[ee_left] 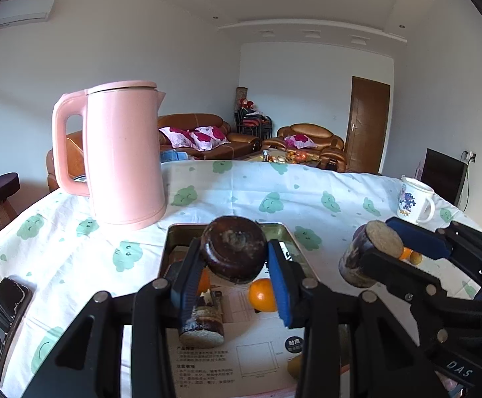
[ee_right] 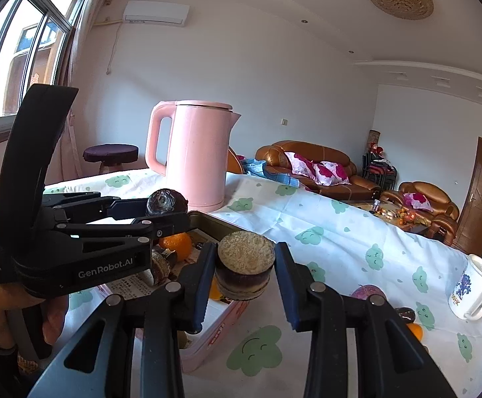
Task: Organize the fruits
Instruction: 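Carry the right gripper's cake over the tin while the left carries the dark fruit there, then open the right gripper over the tin while the left gripper releases the dark fruit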
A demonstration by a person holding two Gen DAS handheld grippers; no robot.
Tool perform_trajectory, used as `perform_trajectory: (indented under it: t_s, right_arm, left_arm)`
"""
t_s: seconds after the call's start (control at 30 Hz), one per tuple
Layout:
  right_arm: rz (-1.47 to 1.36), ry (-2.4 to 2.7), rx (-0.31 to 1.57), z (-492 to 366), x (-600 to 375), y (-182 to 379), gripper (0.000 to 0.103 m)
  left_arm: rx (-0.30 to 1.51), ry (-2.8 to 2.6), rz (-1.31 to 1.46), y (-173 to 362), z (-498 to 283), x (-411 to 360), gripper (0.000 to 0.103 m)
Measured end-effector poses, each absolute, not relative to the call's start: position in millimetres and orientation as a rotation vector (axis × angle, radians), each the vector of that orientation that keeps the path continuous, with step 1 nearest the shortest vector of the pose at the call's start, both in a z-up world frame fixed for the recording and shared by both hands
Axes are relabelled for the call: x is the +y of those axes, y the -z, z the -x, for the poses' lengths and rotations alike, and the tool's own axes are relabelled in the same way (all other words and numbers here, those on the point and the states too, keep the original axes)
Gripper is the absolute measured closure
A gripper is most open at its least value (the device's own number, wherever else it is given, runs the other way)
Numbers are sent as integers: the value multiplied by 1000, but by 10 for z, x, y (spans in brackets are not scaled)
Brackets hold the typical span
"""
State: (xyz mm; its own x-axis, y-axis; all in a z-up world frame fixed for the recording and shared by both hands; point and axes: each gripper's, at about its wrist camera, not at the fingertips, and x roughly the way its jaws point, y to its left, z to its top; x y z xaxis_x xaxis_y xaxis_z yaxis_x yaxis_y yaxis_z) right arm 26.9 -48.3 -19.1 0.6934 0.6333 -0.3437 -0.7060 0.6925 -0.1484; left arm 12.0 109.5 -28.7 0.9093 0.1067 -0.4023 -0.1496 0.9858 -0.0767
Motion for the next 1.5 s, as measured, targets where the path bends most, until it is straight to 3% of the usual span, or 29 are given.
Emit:
perform_trajectory:
  t_s: [0.73,1.3,1.4,1.47,1.5]
  right_arm:
    - [283,-845,371,-358,-216,337,65]
    - [280,-908,567,-628,-70,495,64]
    - [280,-904,593,-655,-58,524,64]
    - [278,-900,591,-653,-65,523,60]
    - [276,-896,590,-653,-71,522,58]
  left_arm:
    - [520,-167,94,417,-180,1254,63]
    - [612,-153,71,503,-295,1228,62]
    - [605,-158,72,496,-282,1233,59]
    - [596,-171,67,486,-266,1228,45]
    - [588,-187,64,478,-254,1229,43]
